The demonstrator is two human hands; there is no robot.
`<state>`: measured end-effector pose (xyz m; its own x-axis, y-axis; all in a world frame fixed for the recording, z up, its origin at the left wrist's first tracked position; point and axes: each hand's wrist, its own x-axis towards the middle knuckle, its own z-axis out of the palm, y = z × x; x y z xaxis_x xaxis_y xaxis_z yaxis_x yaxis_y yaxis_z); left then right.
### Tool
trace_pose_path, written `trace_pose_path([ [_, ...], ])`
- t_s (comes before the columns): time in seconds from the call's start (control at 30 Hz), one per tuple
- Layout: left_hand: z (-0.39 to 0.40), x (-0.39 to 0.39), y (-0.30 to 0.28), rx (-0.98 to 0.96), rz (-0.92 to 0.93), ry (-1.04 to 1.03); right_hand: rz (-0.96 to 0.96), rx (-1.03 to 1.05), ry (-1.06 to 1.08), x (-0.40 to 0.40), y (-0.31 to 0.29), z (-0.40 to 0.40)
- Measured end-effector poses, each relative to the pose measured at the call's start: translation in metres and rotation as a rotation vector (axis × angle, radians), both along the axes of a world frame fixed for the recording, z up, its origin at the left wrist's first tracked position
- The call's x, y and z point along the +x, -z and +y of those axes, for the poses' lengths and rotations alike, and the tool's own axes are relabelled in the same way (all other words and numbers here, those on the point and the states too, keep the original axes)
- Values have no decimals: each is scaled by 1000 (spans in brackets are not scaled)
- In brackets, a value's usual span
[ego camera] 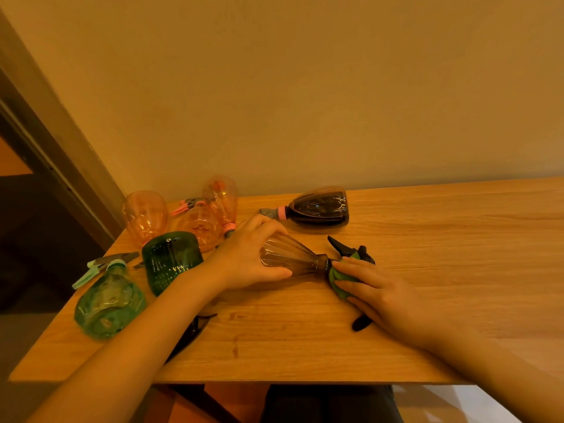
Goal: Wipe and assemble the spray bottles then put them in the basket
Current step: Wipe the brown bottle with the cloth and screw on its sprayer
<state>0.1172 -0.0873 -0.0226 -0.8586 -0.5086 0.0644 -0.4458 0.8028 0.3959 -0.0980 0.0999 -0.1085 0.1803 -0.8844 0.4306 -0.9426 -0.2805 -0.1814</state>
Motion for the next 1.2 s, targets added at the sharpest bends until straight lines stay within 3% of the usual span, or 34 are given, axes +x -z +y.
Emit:
trace_pose_path([
  [0.1,-2,0,0,-1,-7,2,26,24,-37,-3,0,9],
  [0.27,-2,0,0,-3,-2,9,-211,-13,88,2,-2,12],
  [0.4,-1,1,0,-19,2,11,-294,-24,193,14,-7,-11],
  [0.53,0,1,2,-31,12,-1,-248,-27,253,23,-4,-25],
  [0.73,1,0,2,-17,18,-8,-142,-94,106,16,-3,-13],
  [0.97,-2,-1,0,13,4,-4,-81,39,-3,6,-2,14],
  [1.07,-1,0,1,6,31,3,-173,87,-15,0,-2,23],
  [1.2,-2,-1,2,12,24,1,-364,-14,167,-7,1,21],
])
